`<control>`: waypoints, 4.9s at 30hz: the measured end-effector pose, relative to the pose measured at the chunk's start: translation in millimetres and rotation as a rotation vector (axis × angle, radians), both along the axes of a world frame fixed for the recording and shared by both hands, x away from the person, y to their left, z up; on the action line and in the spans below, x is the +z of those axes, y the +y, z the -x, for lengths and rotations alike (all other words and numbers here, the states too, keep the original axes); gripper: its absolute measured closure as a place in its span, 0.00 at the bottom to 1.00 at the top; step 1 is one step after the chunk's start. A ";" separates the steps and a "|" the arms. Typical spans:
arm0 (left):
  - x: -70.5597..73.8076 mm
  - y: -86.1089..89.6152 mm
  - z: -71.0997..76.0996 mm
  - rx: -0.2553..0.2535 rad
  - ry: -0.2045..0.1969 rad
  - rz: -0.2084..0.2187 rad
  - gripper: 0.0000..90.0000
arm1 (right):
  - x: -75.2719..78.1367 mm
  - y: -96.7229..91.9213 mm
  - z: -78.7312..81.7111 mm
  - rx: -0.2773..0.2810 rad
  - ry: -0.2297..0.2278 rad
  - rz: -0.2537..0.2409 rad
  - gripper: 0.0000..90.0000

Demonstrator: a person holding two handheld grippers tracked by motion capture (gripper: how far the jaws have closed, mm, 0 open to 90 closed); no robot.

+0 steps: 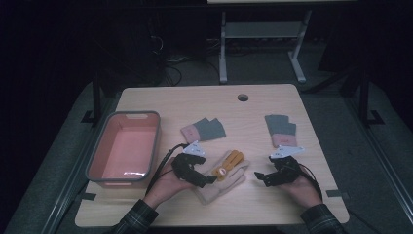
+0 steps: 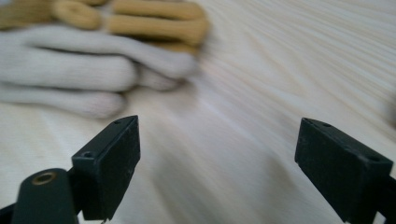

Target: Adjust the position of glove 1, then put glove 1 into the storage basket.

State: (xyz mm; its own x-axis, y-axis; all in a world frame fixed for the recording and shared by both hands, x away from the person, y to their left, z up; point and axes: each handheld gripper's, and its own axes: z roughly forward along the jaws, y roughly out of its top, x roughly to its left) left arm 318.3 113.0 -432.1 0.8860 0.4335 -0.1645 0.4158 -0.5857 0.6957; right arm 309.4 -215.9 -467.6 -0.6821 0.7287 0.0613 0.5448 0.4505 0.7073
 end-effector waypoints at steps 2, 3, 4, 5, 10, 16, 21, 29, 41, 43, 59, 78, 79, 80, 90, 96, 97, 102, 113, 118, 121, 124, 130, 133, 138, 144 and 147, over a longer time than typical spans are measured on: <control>-2.0 -6.1 2.5 -0.014 -0.010 -0.013 0.16 | -1.9 -4.0 -1.4 -0.020 -0.003 0.004 0.15; -2.3 -7.6 3.2 -0.022 -0.011 -0.024 0.15 | -3.4 -5.6 -2.4 -0.023 -0.002 0.007 0.15; -3.6 -10.4 4.4 -0.024 -0.011 -0.020 0.15 | -4.1 -6.1 -2.7 -0.026 0.000 0.010 0.14; -4.6 -13.1 5.6 -0.029 -0.012 -0.030 0.15 | -5.4 -6.3 -3.3 -0.027 -0.009 0.012 0.12; -8.7 -20.6 7.6 -0.034 -0.024 -0.036 0.14 | -9.8 -7.5 -5.4 -0.042 -0.014 0.031 0.10; -16.6 -29.7 8.2 -0.047 -0.031 -0.080 0.14 | -13.0 -8.6 -7.9 -0.064 -0.009 0.034 0.07; -20.7 -31.5 8.9 -0.049 -0.030 -0.092 0.14 | -15.3 -9.6 -7.5 -0.068 -0.020 0.022 0.05; -30.2 -36.6 12.2 -0.067 -0.035 -0.126 0.14 | -15.3 -9.5 -7.4 -0.064 -0.020 0.023 0.05; -33.2 -39.9 15.2 -0.085 -0.069 -0.163 0.16 | -15.3 -9.2 -7.0 -0.060 -0.019 0.021 0.05; -31.4 -38.4 14.8 -0.093 -0.075 -0.169 0.23 | -15.3 -9.2 -7.0 -0.060 -0.019 0.021 0.05; -26.1 -36.0 14.5 -0.141 -0.056 -0.155 0.63 | -15.4 -8.6 -7.0 -0.065 -0.020 0.021 0.05; -15.3 -28.1 10.1 -0.168 -0.038 -0.104 0.76 | -15.4 -8.5 -6.9 -0.067 -0.019 0.020 0.05; -15.6 -28.5 10.3 -0.170 -0.037 -0.108 0.76 | -15.3 -8.5 -6.9 -0.067 -0.019 0.020 0.05; -15.6 -28.5 10.3 -0.170 -0.037 -0.108 0.77 | -15.4 -8.5 -6.9 -0.067 -0.019 0.020 0.05; -3.8 -22.8 8.7 -0.160 -0.036 -0.080 0.88 | -15.3 -8.5 -6.8 -0.068 -0.019 0.020 0.05; 7.0 -18.8 9.3 -0.172 -0.052 -0.066 0.88 | -15.3 -8.4 -6.6 -0.069 -0.015 0.019 0.05; 7.0 -18.8 9.3 -0.172 -0.052 -0.066 0.88 | -15.3 -8.4 -6.6 -0.069 -0.015 0.019 0.05; 20.3 -14.6 8.9 -0.175 -0.058 -0.052 0.88 | -15.3 -8.4 -6.6 -0.069 -0.015 0.019 0.05; 46.2 3.2 -0.6 -0.142 -0.082 -0.036 0.88 | -15.3 -8.3 -6.6 -0.069 -0.014 0.019 0.05; 59.8 16.7 -7.8 -0.109 -0.085 -0.028 0.88 | -15.3 -8.3 -6.6 -0.070 -0.014 0.018 0.05; 65.8 24.7 -11.2 -0.091 -0.088 -0.025 0.88 | -15.3 -8.2 -6.5 -0.070 -0.013 0.018 0.05; 72.2 35.2 -14.5 -0.067 -0.086 -0.010 0.88 | -15.2 -8.2 -6.5 -0.070 -0.014 0.018 0.05; 81.4 54.6 -19.5 -0.022 -0.095 -0.017 0.88 | -15.2 -8.2 -6.5 -0.070 -0.014 0.018 0.05; 85.9 64.9 -21.8 0.003 -0.102 -0.017 0.88 | -15.3 -8.3 -6.6 -0.069 -0.015 0.018 0.05; 92.5 82.1 -25.1 0.052 -0.116 -0.018 0.88 | -15.3 -8.2 -6.6 -0.069 -0.015 0.018 0.05; 100.0 104.4 -27.9 0.108 -0.133 -0.022 0.88 | -15.3 -8.2 -6.6 -0.070 -0.014 0.018 0.05; 104.1 118.8 -28.6 0.145 -0.143 -0.026 0.88 | -15.2 -8.2 -6.6 -0.070 -0.014 0.018 0.05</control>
State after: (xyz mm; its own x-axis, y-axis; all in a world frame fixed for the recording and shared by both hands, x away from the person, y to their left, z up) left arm 346.9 231.7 -328.0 0.8274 0.5610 -0.0284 0.3950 -0.5451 0.7395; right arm 315.9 -224.2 -482.8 -0.6304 0.7753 0.0384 0.5654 0.4247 0.7070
